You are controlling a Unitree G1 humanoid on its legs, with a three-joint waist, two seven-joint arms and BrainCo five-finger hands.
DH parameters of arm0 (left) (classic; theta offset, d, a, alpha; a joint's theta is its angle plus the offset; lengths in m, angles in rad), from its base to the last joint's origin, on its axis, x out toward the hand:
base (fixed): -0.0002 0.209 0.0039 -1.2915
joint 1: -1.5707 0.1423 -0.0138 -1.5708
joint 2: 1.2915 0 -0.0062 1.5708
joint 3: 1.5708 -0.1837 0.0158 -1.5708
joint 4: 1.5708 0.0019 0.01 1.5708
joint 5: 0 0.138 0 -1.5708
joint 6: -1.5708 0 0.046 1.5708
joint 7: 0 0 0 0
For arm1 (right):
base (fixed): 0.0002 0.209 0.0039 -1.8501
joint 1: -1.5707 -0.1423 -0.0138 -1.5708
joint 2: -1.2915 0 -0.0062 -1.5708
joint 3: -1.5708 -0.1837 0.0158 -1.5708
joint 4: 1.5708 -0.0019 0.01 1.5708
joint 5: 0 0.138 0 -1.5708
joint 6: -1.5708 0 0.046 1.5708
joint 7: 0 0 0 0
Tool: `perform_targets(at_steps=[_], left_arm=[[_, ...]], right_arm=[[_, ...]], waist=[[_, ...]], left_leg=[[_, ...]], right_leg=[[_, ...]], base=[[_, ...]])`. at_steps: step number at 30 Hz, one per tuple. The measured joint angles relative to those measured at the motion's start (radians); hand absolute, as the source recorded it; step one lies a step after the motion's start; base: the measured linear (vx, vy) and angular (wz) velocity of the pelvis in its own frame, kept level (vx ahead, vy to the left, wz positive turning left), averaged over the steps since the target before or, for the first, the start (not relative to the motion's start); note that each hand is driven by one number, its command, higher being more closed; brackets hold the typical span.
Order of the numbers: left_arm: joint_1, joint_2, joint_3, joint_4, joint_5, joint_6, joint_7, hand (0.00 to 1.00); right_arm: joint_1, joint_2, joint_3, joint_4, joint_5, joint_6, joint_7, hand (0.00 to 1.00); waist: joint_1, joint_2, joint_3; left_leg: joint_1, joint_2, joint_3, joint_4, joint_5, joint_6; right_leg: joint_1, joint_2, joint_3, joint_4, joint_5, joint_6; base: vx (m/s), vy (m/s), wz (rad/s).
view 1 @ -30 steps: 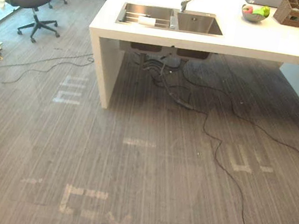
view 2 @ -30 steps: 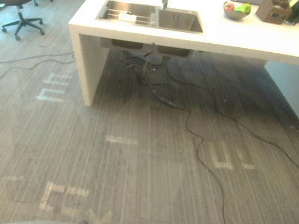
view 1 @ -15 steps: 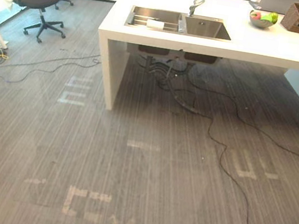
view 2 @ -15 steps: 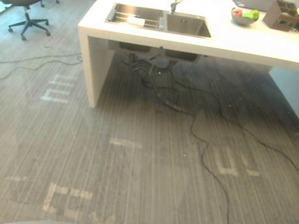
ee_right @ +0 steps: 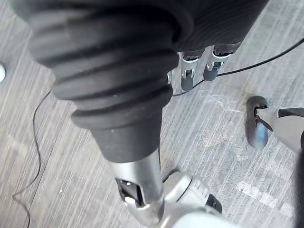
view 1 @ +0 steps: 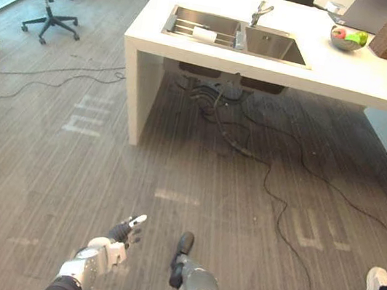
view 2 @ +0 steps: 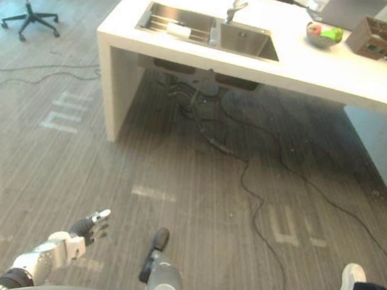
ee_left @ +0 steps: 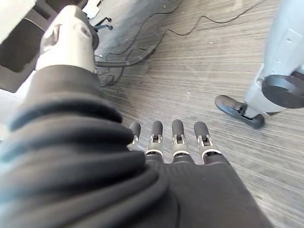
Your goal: Walk over to the sink, pick up the cup, carry it to the dishwasher, place the cup inside the dishwasher, then close the dishwasher door
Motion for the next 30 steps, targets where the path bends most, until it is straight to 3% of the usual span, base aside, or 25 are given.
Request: perform_targets(at_steps=[1,2,3,4,6,7,9,10,11,12,14,16,18,19,20,22,23,24,27,29,30], left_arm=[[0.004,-0.010,-0.018,-0.051,0.001,-0.022,0.001,0.00],[0.007,-0.013,-0.033,-0.085,0.001,-0.029,0.002,0.00],[0.009,-0.026,-0.042,-0.152,0.001,-0.041,0.009,0.00],[0.009,-0.028,-0.041,-0.160,0.001,-0.044,0.010,0.00],[0.016,-0.029,-0.033,-0.222,0.001,-0.048,0.027,0.00],[0.022,-0.033,-0.033,-0.236,0.001,-0.054,0.031,0.00],[0.038,-0.056,-0.036,-0.284,-0.003,-0.082,0.038,0.00],[0.043,-0.070,-0.037,-0.312,-0.009,-0.096,0.047,0.00],[0.044,-0.073,-0.038,-0.346,-0.020,-0.115,0.069,0.00],[0.050,-0.070,-0.034,-0.379,-0.020,-0.127,0.103,0.00],[0.078,-0.059,-0.030,-0.456,-0.020,-0.154,0.137,0.00],[0.120,-0.067,-0.023,-0.556,-0.019,-0.181,0.144,0.00],[0.139,-0.079,-0.027,-0.651,-0.019,-0.238,0.165,0.00],[0.137,-0.079,-0.026,-0.664,-0.020,-0.250,0.170,0.00],[0.127,-0.080,-0.023,-0.678,-0.020,-0.271,0.193,0.00],[0.105,-0.096,-0.011,-0.687,-0.020,-0.280,0.215,0.00],[0.093,-0.109,-0.012,-0.689,-0.020,-0.281,0.228,0.00],[0.068,-0.105,0.011,-0.689,-0.021,-0.282,0.237,0.00],[0.028,-0.077,0.074,-0.714,-0.022,-0.280,0.258,0.00],[0.021,-0.070,0.097,-0.767,-0.020,-0.275,0.296,0.00],[0.022,-0.066,0.097,-0.795,-0.019,-0.273,0.317,0.00]], right_arm=[[0.018,-0.003,-0.036,-0.008,0.021,0.002,-0.007,0.00],[0.035,-0.009,-0.054,-0.018,0.021,0.003,-0.012,0.00],[0.051,-0.030,-0.074,-0.038,0.029,0.007,-0.033,0.00],[0.047,-0.033,-0.074,-0.037,0.030,0.008,-0.038,0.00],[0.029,-0.037,-0.080,-0.039,0.045,0.028,-0.064,0.00],[0.029,-0.039,-0.088,-0.039,0.052,0.030,-0.065,0.00],[0.026,-0.069,-0.077,-0.036,0.054,0.029,-0.054,0.00],[0.022,-0.091,-0.053,-0.037,0.044,0.027,-0.049,0.00],[-0.006,-0.119,-0.037,-0.037,0.024,0.022,-0.047,0.00],[-0.043,-0.135,-0.021,-0.037,0.025,0.018,-0.038,0.00],[-0.112,-0.141,0.010,-0.044,0.024,0.007,-0.022,0.00],[-0.156,-0.138,0.080,-0.115,0.017,0.007,0.013,0.00],[-0.190,-0.141,0.137,-0.160,0.012,-0.015,0.051,0.00],[-0.199,-0.145,0.144,-0.157,0.000,-0.018,0.051,0.00],[-0.201,-0.145,0.153,-0.154,-0.024,-0.021,0.053,0.00],[-0.161,-0.148,0.152,-0.154,-0.023,-0.020,0.055,0.00],[-0.133,-0.158,0.142,-0.151,-0.019,-0.017,0.054,0.00],[-0.103,-0.152,0.118,-0.117,-0.011,-0.020,0.046,0.00],[-0.101,-0.116,0.104,-0.082,-0.010,-0.009,0.030,0.00],[-0.106,-0.120,0.083,-0.040,-0.018,-0.003,0.004,0.00],[-0.105,-0.126,0.068,-0.017,-0.022,0.015,-0.015,0.00]], waist=[[-0.007,0.050,-0.009],[-0.007,0.078,-0.013],[-0.005,0.131,-0.026],[-0.004,0.135,-0.025],[0.000,0.133,-0.027],[0.001,0.139,-0.031],[0.008,0.169,-0.050],[0.017,0.190,-0.053],[0.024,0.196,-0.046],[0.040,0.186,-0.039],[0.071,0.163,-0.024],[0.097,0.139,-0.008],[0.122,0.121,-0.005],[0.122,0.121,-0.005],[0.120,0.125,-0.003],[0.107,0.140,-0.010],[0.103,0.171,-0.026],[0.092,0.185,-0.031],[0.094,0.098,-0.030],[0.119,0.092,-0.030],[0.127,0.097,-0.043]], left_leg=[[0.008,0.050,-0.004,0.025,-0.050,-0.024],[0.013,0.071,-0.005,0.021,-0.062,-0.033],[0.019,0.104,-0.003,0.033,-0.060,-0.043],[0.020,0.108,-0.003,0.048,-0.055,-0.046],[-0.038,0.153,-0.012,0.277,0.043,-0.044],[-0.063,0.174,-0.011,0.356,0.083,-0.041],[-0.227,0.291,-0.039,0.697,0.330,-0.053],[-0.320,0.322,-0.062,0.854,0.332,-0.032],[-0.428,0.305,-0.092,0.986,0.256,-0.012],[-0.496,0.264,-0.102,0.979,0.191,-0.026],[-0.534,0.244,-0.055,0.812,0.134,-0.012],[-0.554,0.240,-0.008,0.590,0.126,-0.007],[-0.545,0.206,-0.007,0.204,0.219,-0.031],[-0.541,0.200,0.000,0.116,0.253,-0.040],[-0.525,0.199,0.039,0.000,0.308,-0.062],[-0.500,0.202,0.122,-0.043,0.358,-0.074],[-0.477,0.211,0.144,-0.053,0.380,-0.066],[-0.463,0.210,0.155,-0.040,0.474,0.065],[-0.485,0.150,0.170,0.032,0.374,0.088],[-0.500,0.139,0.134,0.119,0.281,0.077],[-0.492,0.125,0.104,0.163,0.232,0.088]], right_leg=[[-0.024,0.012,-0.039,0.090,0.052,-0.034],[-0.042,0.016,-0.055,0.136,0.048,-0.050],[-0.081,0.026,-0.078,0.253,-0.025,-0.134],[-0.086,0.024,-0.079,0.278,-0.043,-0.148],[-0.050,0.010,-0.085,0.359,-0.141,-0.146],[-0.027,0.016,-0.092,0.359,-0.161,-0.138],[0.063,0.066,-0.102,0.296,-0.214,-0.137],[0.098,0.093,-0.099,0.259,-0.217,-0.148],[0.141,0.110,-0.089,0.221,-0.217,-0.155],[0.186,0.117,-0.067,0.184,-0.212,-0.149],[0.255,0.130,-0.012,0.128,-0.205,-0.138],[0.315,0.124,0.042,0.098,-0.222,-0.128],[0.346,0.089,0.095,0.101,-0.254,-0.089],[0.356,0.081,0.102,0.100,-0.261,-0.077],[0.384,0.067,0.107,0.104,-0.272,-0.040],[0.435,0.062,0.088,0.113,-0.309,0.019],[0.457,0.075,0.079,0.113,-0.330,0.048],[0.492,0.071,0.072,0.118,-0.370,0.072],[0.497,-0.003,0.054,0.099,-0.369,0.068],[0.494,-0.008,0.028,0.094,-0.336,0.062],[0.524,-0.017,0.004,0.080,-0.301,0.065]], base=[[0.55,-0.193,0.07],[0.70,-0.233,0.12],[0.49,-0.157,0.09],[0.61,-0.231,0.00],[0.57,-0.270,-0.03],[0.51,-0.250,0.18],[0.47,-0.140,0.12],[0.45,-0.048,-0.16],[0.51,-0.024,-0.46],[0.48,-0.016,-0.62],[0.38,0.002,-0.93],[0.33,0.046,-0.87],[0.31,0.126,-0.68],[0.34,0.185,-0.39],[0.30,0.176,-0.16],[0.43,0.278,0.14],[0.64,0.502,0.29],[0.47,0.396,0.16],[0.34,0.260,-0.11],[0.31,0.181,-0.48],[0.22,0.124,-0.46]])
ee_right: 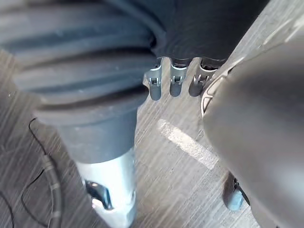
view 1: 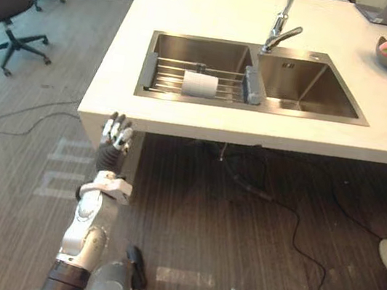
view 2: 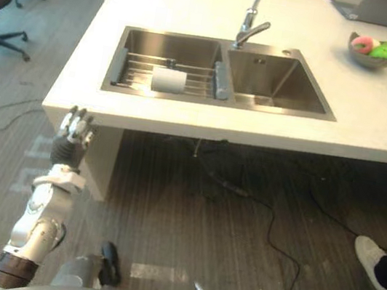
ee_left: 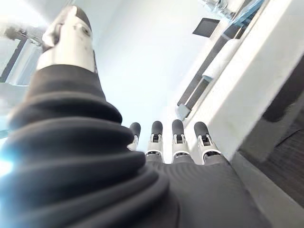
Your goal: Walk over to the sink, pick up the cup, carry it to the dishwasher, place the cup inside the dishwasher, then close the dishwasher door
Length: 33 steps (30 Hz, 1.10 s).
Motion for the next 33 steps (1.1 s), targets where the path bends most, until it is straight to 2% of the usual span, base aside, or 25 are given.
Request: perform_targets(at_steps=[2,4,5,6,7,8,9,10,11,12,13,14,15,16,17,18,20,21,23,26,28,29,31,32,33], left_arm=[[-0.004,0.003,0.001,-0.020,-0.001,0.006,0.006,0.00],[-0.014,-0.004,-0.014,-0.042,-0.001,0.010,-0.004,0.00],[-0.016,-0.001,-0.012,-0.073,0.000,0.011,-0.012,0.00],[-0.021,0.005,-0.012,-0.094,0.000,0.010,-0.013,0.00],[-0.021,0.009,-0.012,-0.099,0.001,0.009,-0.012,0.00],[-0.020,0.013,-0.010,-0.099,0.001,0.006,-0.006,0.00],[-0.020,0.017,-0.010,-0.099,0.000,0.001,-0.004,0.00],[-0.021,0.017,-0.011,-0.100,0.000,-0.003,-0.004,0.00],[-0.030,0.018,-0.018,-0.102,0.000,-0.007,-0.005,0.00],[-0.048,0.023,-0.033,-0.102,0.000,-0.010,-0.005,0.00],[-0.062,0.034,-0.041,-0.101,0.000,-0.011,-0.005,0.00],[-0.086,0.050,-0.065,-0.099,0.001,-0.012,-0.008,0.00],[-0.104,0.063,-0.081,-0.099,0.000,-0.013,-0.012,0.00],[-0.115,0.082,-0.081,-0.108,-0.001,-0.018,-0.015,0.00],[-0.101,0.066,-0.065,-0.111,-0.002,-0.029,-0.025,0.00],[-0.095,0.023,-0.048,-0.114,-0.012,-0.040,-0.043,0.00],[-0.107,-0.003,-0.053,-0.132,-0.018,-0.040,-0.053,0.00],[-0.132,-0.011,-0.057,-0.134,-0.020,-0.035,-0.052,0.00],[-0.152,-0.010,-0.053,-0.129,-0.021,-0.013,-0.042,0.00],[-0.147,-0.008,-0.050,-0.123,-0.022,0.014,-0.039,0.00],[-0.133,0.006,-0.047,-0.121,-0.007,0.020,-0.039,0.00],[-0.124,0.012,-0.049,-0.120,0.008,0.022,-0.033,0.00],[-0.121,0.015,-0.049,-0.118,0.018,0.022,-0.032,0.00],[-0.121,0.022,-0.054,-0.118,0.021,0.022,-0.036,0.00],[-0.113,0.020,-0.057,-0.123,0.022,0.022,-0.053,0.00]], right_arm=[[0.011,0.000,-0.060,0.022,0.021,0.011,-0.038,0.00],[0.033,-0.013,-0.142,0.020,0.043,0.012,-0.044,0.00],[0.040,-0.021,-0.163,0.021,0.034,0.013,-0.033,0.00],[0.050,-0.015,-0.165,0.020,-0.008,0.012,-0.019,0.00],[0.054,-0.003,-0.165,0.022,-0.026,0.012,-0.017,0.00],[0.065,0.023,-0.180,0.024,-0.035,0.008,-0.019,0.00],[0.068,0.031,-0.179,0.023,-0.028,0.010,-0.017,0.00],[0.068,0.033,-0.179,0.020,-0.019,0.013,-0.015,0.00],[0.070,0.041,-0.178,0.015,0.008,0.015,-0.015,0.00],[0.068,0.051,-0.174,0.011,0.013,0.014,-0.018,0.00],[0.066,0.054,-0.172,0.013,0.013,0.015,-0.022,0.00],[0.068,0.057,-0.172,0.022,0.009,0.016,-0.030,0.00],[0.081,0.061,-0.174,0.031,0.004,0.016,-0.043,0.00],[0.126,0.089,-0.166,0.034,0.000,0.017,-0.059,0.00],[0.146,0.091,-0.161,0.039,0.002,0.018,-0.061,0.00],[0.160,0.061,-0.167,0.025,0.004,0.019,-0.061,0.00],[0.154,0.042,-0.180,0.023,-0.002,0.021,-0.059,0.00],[0.144,0.050,-0.183,0.020,-0.024,0.021,-0.052,0.00],[0.126,0.054,-0.207,0.024,-0.039,0.034,-0.041,0.00],[0.104,0.044,-0.219,0.033,-0.039,0.037,-0.021,0.00],[0.088,0.038,-0.218,0.045,-0.040,0.037,-0.015,0.00],[0.071,0.034,-0.218,0.067,-0.040,0.039,-0.014,0.00],[0.069,0.020,-0.219,0.083,-0.040,0.052,-0.012,0.00],[0.064,0.010,-0.222,0.100,-0.040,0.062,-0.007,0.00],[0.059,0.004,-0.232,0.103,-0.051,0.072,-0.001,0.00]], waist=[[-0.006,-0.007,-0.042],[-0.017,0.005,-0.060],[-0.024,0.006,-0.063],[-0.029,0.003,-0.061],[-0.030,0.003,-0.058],[-0.025,0.004,-0.056],[-0.024,0.011,-0.050],[-0.025,0.011,-0.049],[-0.029,0.013,-0.049],[-0.036,0.015,-0.048],[-0.040,0.016,-0.048],[-0.049,0.012,-0.049],[-0.054,-0.003,-0.049],[-0.052,-0.051,-0.060],[-0.044,-0.032,-0.067],[-0.034,0.033,-0.080],[-0.024,0.066,-0.087],[-0.024,0.066,-0.089],[-0.023,0.057,-0.094],[-0.026,0.057,-0.098],[-0.028,0.047,-0.095],[-0.029,0.043,-0.090],[-0.030,0.052,-0.083],[-0.033,0.048,-0.061],[-0.030,0.056,-0.059]], left_leg=[[0.006,-0.032,-0.002,-0.010,-0.021,0.006],[0.049,-0.074,-0.009,-0.071,-0.022,0.008],[0.088,-0.098,-0.013,-0.113,-0.017,0.014],[0.121,-0.108,-0.024,-0.133,-0.021,0.015],[0.144,-0.111,-0.028,-0.148,-0.020,0.012],[0.191,-0.114,-0.030,-0.178,-0.019,0.007],[0.229,-0.113,-0.031,-0.200,-0.021,-0.003],[0.242,-0.109,-0.032,-0.204,-0.027,-0.014],[0.253,-0.086,-0.036,-0.198,-0.038,-0.033],[0.251,-0.049,-0.047,-0.175,-0.051,-0.054],[0.245,-0.031,-0.061,-0.163,-0.060,-0.068],[0.244,-0.015,-0.097,-0.145,-0.073,-0.093],[0.250,-0.014,-0.132,-0.130,-0.085,-0.115],[0.264,-0.016,-0.167,-0.106,-0.106,-0.149],[0.267,0.012,-0.185,-0.087,-0.128,-0.168],[0.239,0.089,-0.198,-0.061,-0.139,-0.197],[0.230,0.136,-0.200,-0.078,-0.133,-0.208],[0.244,0.170,-0.199,-0.125,-0.102,-0.208],[0.263,0.193,-0.199,-0.181,-0.067,-0.207],[0.256,0.199,-0.187,-0.192,-0.049,-0.183],[0.214,0.196,-0.171,-0.090,-0.038,-0.163],[0.168,0.197,-0.163,0.017,-0.030,-0.118],[0.136,0.200,-0.170,0.120,-0.005,-0.083],[0.084,0.199,-0.201,0.227,0.012,-0.084],[0.067,0.143,-0.232,0.214,-0.083,-0.130]], right_leg=[[-0.013,-0.032,-0.001,0.031,0.020,0.018],[-0.094,-0.099,0.008,0.252,0.042,0.063],[-0.184,-0.158,0.042,0.473,0.075,0.084],[-0.278,-0.186,0.072,0.686,0.084,0.085],[-0.311,-0.197,0.067,0.756,0.069,0.061],[-0.361,-0.211,0.033,0.822,0.020,0.013],[-0.405,-0.221,-0.010,0.799,-0.032,-0.022],[-0.427,-0.220,-0.029,0.758,-0.052,-0.040],[-0.468,-0.207,-0.062,0.615,-0.067,-0.058],[-0.496,-0.170,-0.052,0.427,-0.034,-0.053],[-0.502,-0.151,-0.032,0.331,0.006,-0.044],[-0.504,-0.132,0.014,0.209,0.085,-0.036],[-0.495,-0.137,0.045,0.141,0.202,-0.041],[-0.481,-0.155,0.053,0.144,0.375,-0.048],[-0.456,-0.142,0.026,0.165,0.290,-0.009],[-0.450,-0.081,-0.009,0.155,0.253,-0.024],[-0.456,-0.032,-0.036,0.141,0.228,-0.041],[-0.449,0.006,-0.057,0.127,0.212,-0.052],[-0.441,0.044,-0.073,0.105,0.203,-0.059],[-0.447,0.057,-0.085,0.098,0.193,-0.059],[-0.444,0.041,-0.083,0.093,0.184,-0.060],[-0.420,0.034,-0.082,0.065,0.195,-0.053],[-0.366,0.037,-0.083,0.018,0.210,-0.053],[-0.306,0.034,-0.080,-0.035,0.218,-0.058],[-0.282,0.010,-0.075,-0.058,0.226,-0.053]], base=[[0.32,0.185,-0.04],[0.29,0.189,0.23],[0.23,0.121,0.27],[0.24,0.096,0.25],[0.25,0.035,0.16],[0.26,-0.010,0.00],[0.25,-0.042,-0.06],[0.24,-0.109,-0.04],[0.24,-0.181,0.07],[0.22,-0.215,0.21],[0.22,-0.261,0.52],[0.19,-0.231,0.76],[0.35,-0.426,1.05],[0.33,-0.407,0.82],[0.42,-0.538,0.60],[0.25,-0.331,0.20],[0.18,-0.262,0.06],[0.14,-0.227,0.01],[0.13,-0.203,0.04],[0.08,-0.092,0.09],[0.06,-0.007,0.07],[0.07,-0.021,0.11],[0.08,-0.034,0.23],[0.10,0.028,0.33],[0.08,0.069,0.30]])
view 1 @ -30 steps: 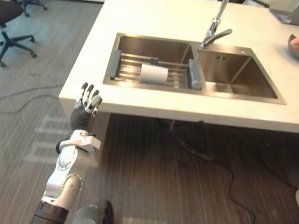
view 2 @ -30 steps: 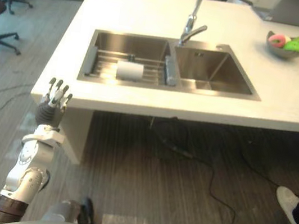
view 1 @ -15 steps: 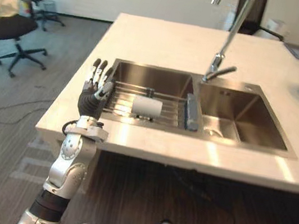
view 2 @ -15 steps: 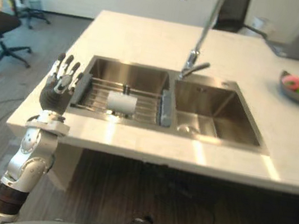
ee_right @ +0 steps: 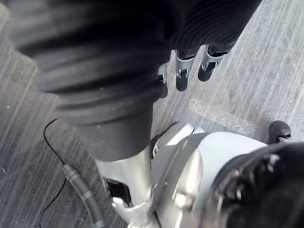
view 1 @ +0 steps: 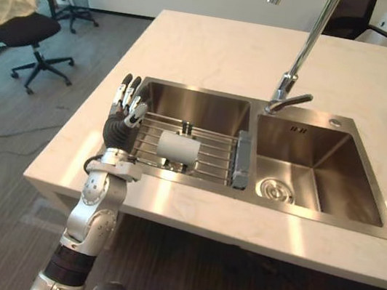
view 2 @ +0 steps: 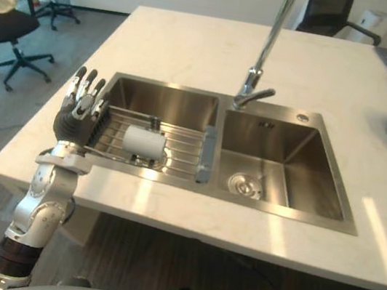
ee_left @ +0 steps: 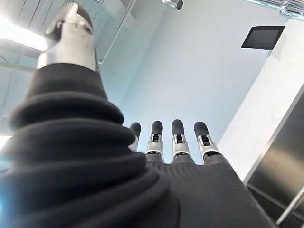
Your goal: Walk over to the sink, pick up the cup, carry it to the dishwasher, place the cup inside the dishwasher, then close the dishwasher door
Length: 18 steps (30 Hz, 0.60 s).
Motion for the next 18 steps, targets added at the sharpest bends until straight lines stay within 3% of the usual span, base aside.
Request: perform_targets(at_steps=[1,2,3,7,9,14,18], left_arm=[[0.005,0.002,0.000,-0.008,0.000,0.000,-0.006,0.00],[0.015,0.007,0.003,-0.018,0.001,0.000,-0.028,0.00],[0.017,0.012,0.000,-0.027,0.002,0.002,-0.048,0.00],[0.040,0.056,-0.012,-0.029,-0.003,0.046,-0.060,0.00],[0.039,0.064,-0.026,-0.027,-0.016,0.059,-0.061,0.00],[0.036,0.062,-0.037,-0.028,-0.062,0.062,-0.062,0.00],[0.034,0.062,-0.100,-0.003,0.003,0.088,-0.057,0.00]], right_arm=[[0.001,-0.004,-0.013,0.001,-0.013,0.004,0.002,0.00],[-0.001,-0.014,-0.022,0.003,-0.031,0.011,0.013,0.00],[-0.001,-0.027,-0.030,-0.005,-0.034,0.011,0.023,0.00],[0.007,0.008,-0.031,-0.008,-0.025,0.029,0.017,0.00],[0.010,0.028,-0.034,-0.011,-0.019,0.035,0.019,0.00],[0.008,0.024,-0.035,-0.013,-0.020,0.043,0.008,0.00],[0.007,0.015,0.003,-0.018,-0.007,0.043,0.010,0.00]], waist=[[0.002,0.006,0.001],[0.007,0.029,-0.005],[0.012,0.066,0.001],[0.016,0.014,-0.009],[0.013,0.002,-0.011],[0.018,0.007,-0.020],[0.017,0.008,-0.027]], left_leg=[[-0.001,-0.038,-0.013,-0.048,-0.023,-0.003],[0.013,-0.087,-0.015,-0.192,0.014,0.019],[0.019,-0.099,-0.024,-0.290,0.080,0.028],[0.059,-0.141,0.013,-0.379,0.106,0.041],[0.069,-0.168,0.013,-0.428,0.131,0.048],[0.094,-0.186,0.014,-0.490,0.156,0.045],[0.109,-0.182,0.025,-0.519,0.165,0.041]], right_leg=[[0.007,-0.006,0.001,-0.010,0.004,0.003],[0.009,-0.001,0.001,-0.024,0.013,0.017],[0.021,0.035,0.002,-0.038,0.019,0.029],[0.065,0.018,0.001,-0.132,0.080,0.047],[0.065,0.004,-0.015,-0.163,0.098,0.057],[0.069,-0.003,-0.028,-0.178,0.107,0.074],[0.065,0.002,-0.020,-0.185,0.105,0.072]], base=[[0.05,0.134,0.00],[0.03,0.138,-0.14],[0.02,0.125,-0.29],[0.09,0.060,-0.06],[0.09,0.066,0.18],[0.07,0.033,0.04],[0.00,-0.001,-0.06]])
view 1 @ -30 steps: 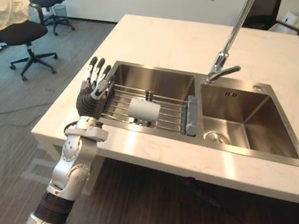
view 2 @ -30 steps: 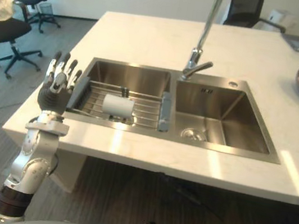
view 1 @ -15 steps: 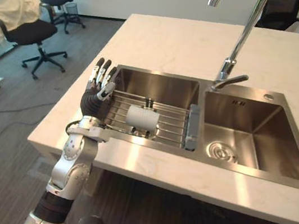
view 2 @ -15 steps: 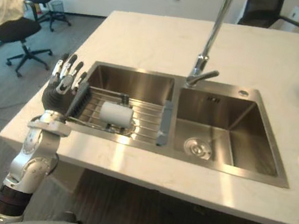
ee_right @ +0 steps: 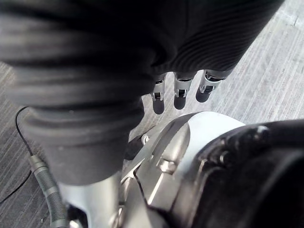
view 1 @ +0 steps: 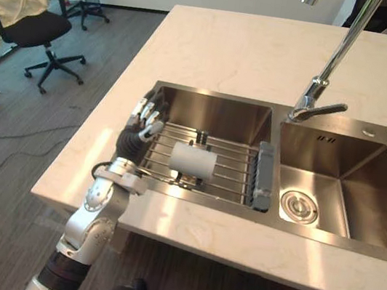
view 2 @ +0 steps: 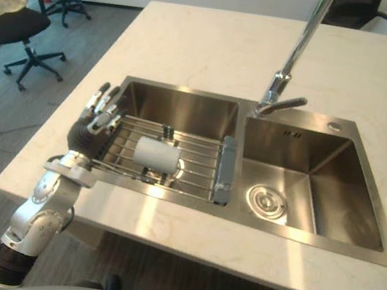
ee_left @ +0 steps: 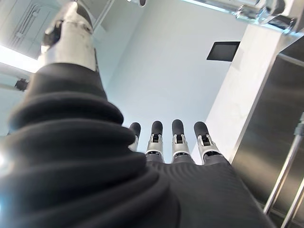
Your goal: Walk over to the sink, pick up the cup, carry it to the dishwasher, place the cup inside the dishwasher, then close the dishwasher door
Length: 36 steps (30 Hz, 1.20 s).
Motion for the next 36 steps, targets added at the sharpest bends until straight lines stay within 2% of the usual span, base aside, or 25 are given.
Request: perform_targets(at_steps=[1,5,8,10,12,17,21,25,32,36], left_arm=[[0.000,0.001,-0.013,0.013,0.021,0.005,0.002,0.00],[0.001,0.023,-0.038,0.138,0.361,0.040,0.087,0.00],[0.001,0.071,-0.046,0.156,0.532,0.041,0.144,0.00],[0.000,0.094,-0.047,0.156,0.645,0.040,0.170,0.00],[-0.002,0.130,-0.048,0.156,0.790,0.020,0.195,0.00],[-0.039,0.166,-0.054,0.177,0.925,-0.008,0.196,0.00],[-0.064,0.221,-0.104,0.224,1.040,-0.023,0.215,0.00],[-0.065,0.240,-0.159,0.266,1.111,-0.036,0.213,0.00],[-0.066,0.250,-0.212,0.383,1.237,-0.020,0.213,0.00],[-0.072,0.264,-0.221,0.392,1.286,-0.011,0.224,0.00]], right_arm=[[0.000,-0.003,0.015,-0.007,0.000,0.000,0.000,0.00],[-0.005,-0.005,0.106,-0.034,0.000,0.000,0.011,0.00],[-0.005,-0.007,0.148,-0.034,0.000,-0.001,0.013,0.00],[-0.002,-0.007,0.149,-0.033,0.000,-0.001,0.018,0.00],[0.002,-0.012,0.159,-0.033,0.000,-0.002,0.026,0.00],[-0.002,-0.014,0.168,-0.027,0.000,-0.023,0.045,0.00],[-0.008,-0.014,0.168,-0.027,0.000,-0.038,0.052,0.00],[-0.008,-0.014,0.167,-0.026,0.000,-0.048,0.054,0.00],[-0.009,-0.015,0.168,-0.025,0.001,-0.059,0.052,0.00],[-0.011,-0.016,0.169,-0.024,0.002,-0.059,0.050,0.00]], waist=[[-0.002,-0.001,-0.001],[-0.029,-0.020,-0.014],[-0.043,-0.032,-0.028],[-0.048,-0.032,-0.031],[-0.054,-0.027,-0.036],[-0.062,-0.023,-0.038],[-0.089,-0.022,-0.038],[-0.102,-0.020,-0.038],[-0.122,-0.008,-0.037],[-0.137,-0.002,-0.036]], left_leg=[[0.002,0.001,0.004,-0.001,0.000,0.000],[0.031,0.019,0.037,-0.021,-0.005,-0.020],[0.030,0.037,0.046,-0.039,0.001,-0.027],[0.032,0.046,0.045,-0.046,0.004,-0.033],[0.033,0.055,0.044,-0.049,0.010,-0.045],[0.035,0.060,0.043,-0.049,0.011,-0.044],[0.042,0.055,0.047,-0.050,0.004,-0.042],[0.044,0.055,0.051,-0.049,0.000,-0.041],[0.047,0.055,0.073,-0.049,-0.014,-0.050],[0.049,0.053,0.075,-0.047,-0.011,-0.045]], right_leg=[[-0.001,0.002,0.003,-0.001,0.000,0.000],[-0.009,0.022,0.037,-0.002,-0.006,-0.011],[-0.030,0.042,0.044,-0.002,-0.011,-0.021],[-0.032,0.052,0.045,-0.002,-0.014,-0.026],[-0.032,0.063,0.044,-0.002,-0.015,-0.029],[-0.033,0.068,0.041,-0.003,-0.016,-0.031],[-0.032,0.065,0.042,-0.003,-0.016,-0.031],[-0.033,0.065,0.045,-0.003,-0.016,-0.031],[-0.047,0.067,0.072,-0.003,-0.016,-0.031],[-0.047,0.067,0.076,-0.003,-0.016,-0.031]], base=[[-0.03,0.005,-0.21],[-0.04,-0.019,-0.26],[-0.02,-0.057,-0.18],[0.02,-0.056,-0.04],[0.04,-0.036,-0.01],[0.03,-0.007,-0.03],[0.00,0.014,-0.03],[0.00,0.008,-0.02],[0.00,0.009,-0.11],[0.01,0.001,-0.02]])
